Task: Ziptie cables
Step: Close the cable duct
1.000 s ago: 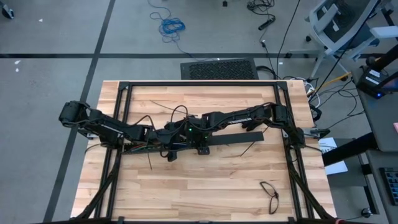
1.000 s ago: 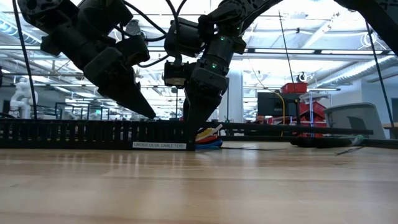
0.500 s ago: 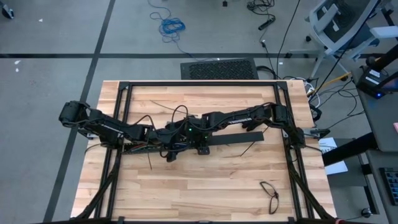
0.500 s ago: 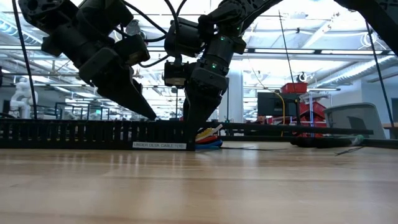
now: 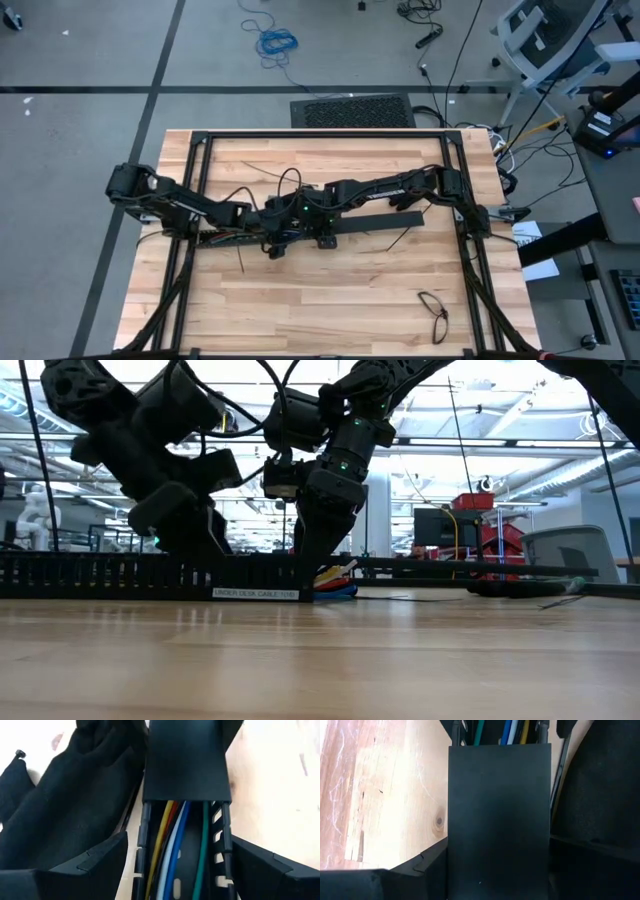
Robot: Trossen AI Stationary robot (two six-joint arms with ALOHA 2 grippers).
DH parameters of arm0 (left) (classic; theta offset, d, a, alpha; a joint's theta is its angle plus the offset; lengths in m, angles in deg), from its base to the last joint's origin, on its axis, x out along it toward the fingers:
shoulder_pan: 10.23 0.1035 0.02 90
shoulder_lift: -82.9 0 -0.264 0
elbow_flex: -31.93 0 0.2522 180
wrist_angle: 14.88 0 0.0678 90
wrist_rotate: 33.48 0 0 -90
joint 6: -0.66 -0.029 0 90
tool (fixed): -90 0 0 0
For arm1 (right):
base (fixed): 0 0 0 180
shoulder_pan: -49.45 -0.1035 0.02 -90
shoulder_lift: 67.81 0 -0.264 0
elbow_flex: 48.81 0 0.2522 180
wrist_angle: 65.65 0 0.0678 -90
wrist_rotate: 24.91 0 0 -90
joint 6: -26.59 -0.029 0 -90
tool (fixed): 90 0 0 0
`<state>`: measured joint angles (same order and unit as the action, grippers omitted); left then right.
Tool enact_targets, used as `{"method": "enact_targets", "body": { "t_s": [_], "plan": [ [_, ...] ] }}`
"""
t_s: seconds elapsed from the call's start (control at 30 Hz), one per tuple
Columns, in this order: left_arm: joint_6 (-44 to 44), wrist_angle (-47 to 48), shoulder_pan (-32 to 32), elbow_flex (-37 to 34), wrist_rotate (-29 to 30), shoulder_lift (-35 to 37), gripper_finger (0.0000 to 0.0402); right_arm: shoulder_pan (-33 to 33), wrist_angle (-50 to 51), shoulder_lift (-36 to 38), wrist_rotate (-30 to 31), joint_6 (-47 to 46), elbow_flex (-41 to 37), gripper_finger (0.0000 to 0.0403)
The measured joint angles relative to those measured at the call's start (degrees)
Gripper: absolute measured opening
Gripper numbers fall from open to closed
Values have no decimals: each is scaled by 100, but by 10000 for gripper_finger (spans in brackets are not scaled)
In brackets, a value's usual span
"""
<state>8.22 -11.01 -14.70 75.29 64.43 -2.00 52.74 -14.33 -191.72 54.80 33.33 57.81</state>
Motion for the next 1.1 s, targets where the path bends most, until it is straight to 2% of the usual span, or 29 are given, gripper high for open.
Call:
{"method": "enact_targets", "body": {
  "t_s": [0.47,0.67,0.83,1.1],
  "plan": [
    [-326,-333,-15,41,-2,-9,311,-2,-9,0,3,44,0,256],
    [-167,-333,-28,41,-2,-13,311,-2,-9,0,4,44,2,256],
    [399,-346,-43,8,2,-190,311,-2,-9,0,-2,42,2,256],
    [242,-332,-44,8,-24,-208,311,-2,-9,0,-1,42,2,256]
  ]
}}
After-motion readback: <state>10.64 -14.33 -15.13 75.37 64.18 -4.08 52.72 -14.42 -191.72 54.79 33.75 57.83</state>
